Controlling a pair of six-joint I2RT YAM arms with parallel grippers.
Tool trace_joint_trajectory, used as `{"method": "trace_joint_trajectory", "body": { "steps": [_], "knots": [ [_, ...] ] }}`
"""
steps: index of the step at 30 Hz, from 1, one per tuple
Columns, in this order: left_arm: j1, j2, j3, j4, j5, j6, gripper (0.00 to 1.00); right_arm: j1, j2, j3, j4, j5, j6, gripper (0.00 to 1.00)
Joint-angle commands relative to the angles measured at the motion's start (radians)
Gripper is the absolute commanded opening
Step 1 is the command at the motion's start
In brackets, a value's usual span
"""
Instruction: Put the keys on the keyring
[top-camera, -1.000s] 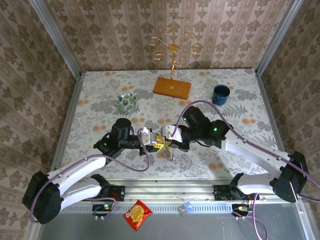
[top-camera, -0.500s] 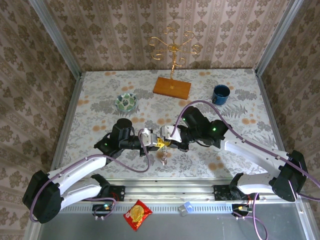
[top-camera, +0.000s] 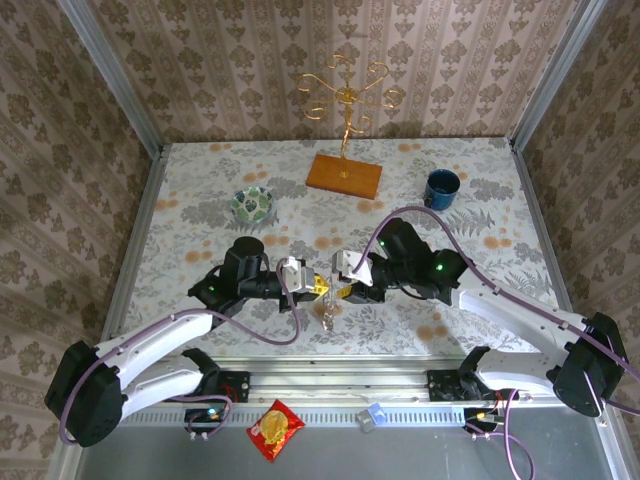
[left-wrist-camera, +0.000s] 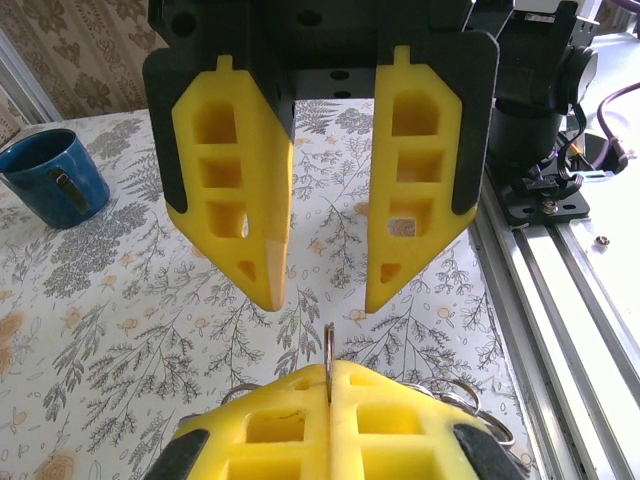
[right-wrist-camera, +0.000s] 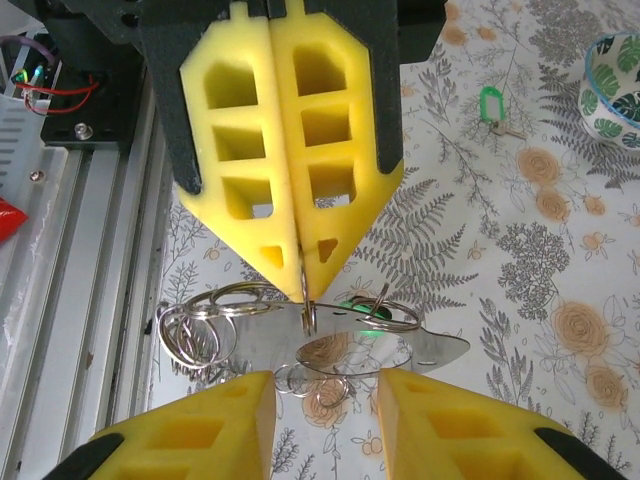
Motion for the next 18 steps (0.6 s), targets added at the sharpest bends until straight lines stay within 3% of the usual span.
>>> {"method": "trace_joint_trajectory", "body": {
  "steps": [1,18],
  "knots": [
    [-0.01,-0.014,0.007,0.016,0.003,0.017,0.0,0.0,0.006,-0.007,0.055,-0.019,0.027,0.33],
    [-0.017,-0.013,0.001,0.037,-0.007,0.008,0.0,0.015,0.051,0.019,0.072,-0.062,0.044,0.19]
  ]
}}
